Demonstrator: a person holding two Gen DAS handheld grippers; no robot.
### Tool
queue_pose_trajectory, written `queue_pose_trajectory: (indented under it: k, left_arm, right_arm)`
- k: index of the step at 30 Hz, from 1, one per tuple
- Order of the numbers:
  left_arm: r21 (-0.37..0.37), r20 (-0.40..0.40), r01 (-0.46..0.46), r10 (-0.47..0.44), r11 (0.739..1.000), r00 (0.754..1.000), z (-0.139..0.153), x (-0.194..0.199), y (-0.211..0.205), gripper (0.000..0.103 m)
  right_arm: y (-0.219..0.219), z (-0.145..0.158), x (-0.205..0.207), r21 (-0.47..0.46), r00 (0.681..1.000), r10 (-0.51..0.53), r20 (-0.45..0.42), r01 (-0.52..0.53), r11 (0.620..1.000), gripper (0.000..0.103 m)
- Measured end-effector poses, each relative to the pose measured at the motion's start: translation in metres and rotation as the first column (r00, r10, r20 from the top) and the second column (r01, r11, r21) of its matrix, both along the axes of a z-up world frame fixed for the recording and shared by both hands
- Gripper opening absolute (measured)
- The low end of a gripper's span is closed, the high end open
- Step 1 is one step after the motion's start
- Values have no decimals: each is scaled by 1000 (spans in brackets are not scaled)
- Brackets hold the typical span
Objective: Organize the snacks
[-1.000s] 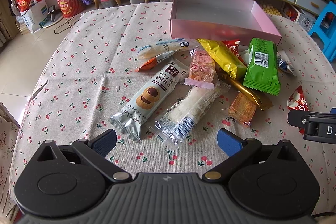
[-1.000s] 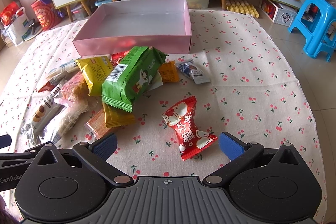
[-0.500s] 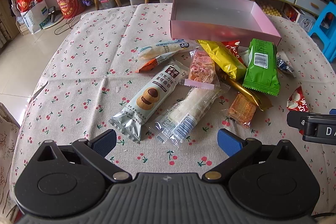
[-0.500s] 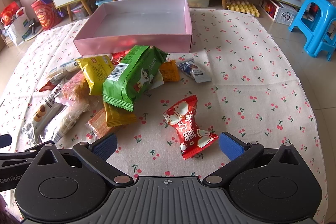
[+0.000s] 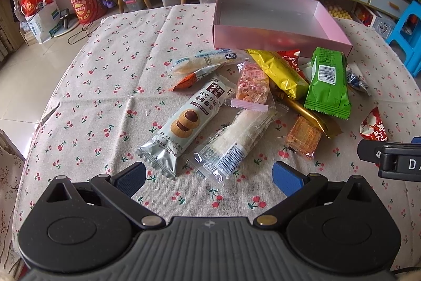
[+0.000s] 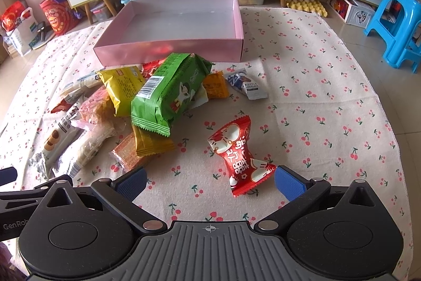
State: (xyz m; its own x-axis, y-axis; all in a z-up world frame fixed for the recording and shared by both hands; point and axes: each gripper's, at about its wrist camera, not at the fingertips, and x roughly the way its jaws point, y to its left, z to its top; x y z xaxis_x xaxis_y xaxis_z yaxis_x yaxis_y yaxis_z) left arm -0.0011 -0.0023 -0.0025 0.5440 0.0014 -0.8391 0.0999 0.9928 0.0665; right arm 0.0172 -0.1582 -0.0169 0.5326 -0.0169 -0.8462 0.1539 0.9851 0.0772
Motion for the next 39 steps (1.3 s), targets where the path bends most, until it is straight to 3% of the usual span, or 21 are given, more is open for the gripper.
queue_pose_trajectory:
  k: [10, 15, 21, 25, 28, 32, 36, 39]
  left_arm:
    - [2, 11, 6, -6, 1000, 1000, 2, 4, 6, 103]
    - [46, 45, 63, -65, 997, 997, 12, 11, 10, 103]
    - [-19, -72, 153, -154, 988, 985, 18, 43, 20, 102]
    - [-15, -71, 177, -178, 984, 981, 26, 63, 26, 102]
    - [-16, -48, 161, -162, 987, 986, 29, 80, 30, 102]
    - [-22, -22, 100, -100, 995, 995, 22, 100, 40, 91]
    - [-64, -38, 136, -139, 989, 990, 11, 126, 50, 86]
    - [-149, -40, 146, -153, 978, 987, 0, 144, 62, 73]
  right_arm:
    - [-1, 4, 11, 0, 1000, 4, 9, -4, 1000, 103]
    - [-9, 13, 26, 77, 1000, -3, -24, 5, 997, 103]
    - [-9, 25, 49, 36, 999, 5, -36, -4, 999, 103]
    - [-15, 24, 65, 147, 995, 20, -98, -5, 989, 103]
    - [-14, 23, 76, 129, 994, -12, -106, 25, 991, 103]
    - [-28, 13, 83, 266, 991, -62, -117, 91, 960, 102]
    - [-36, 9, 94, 379, 990, -95, -103, 127, 917, 100]
    - [-41, -1, 98, 443, 987, -111, -115, 152, 884, 95]
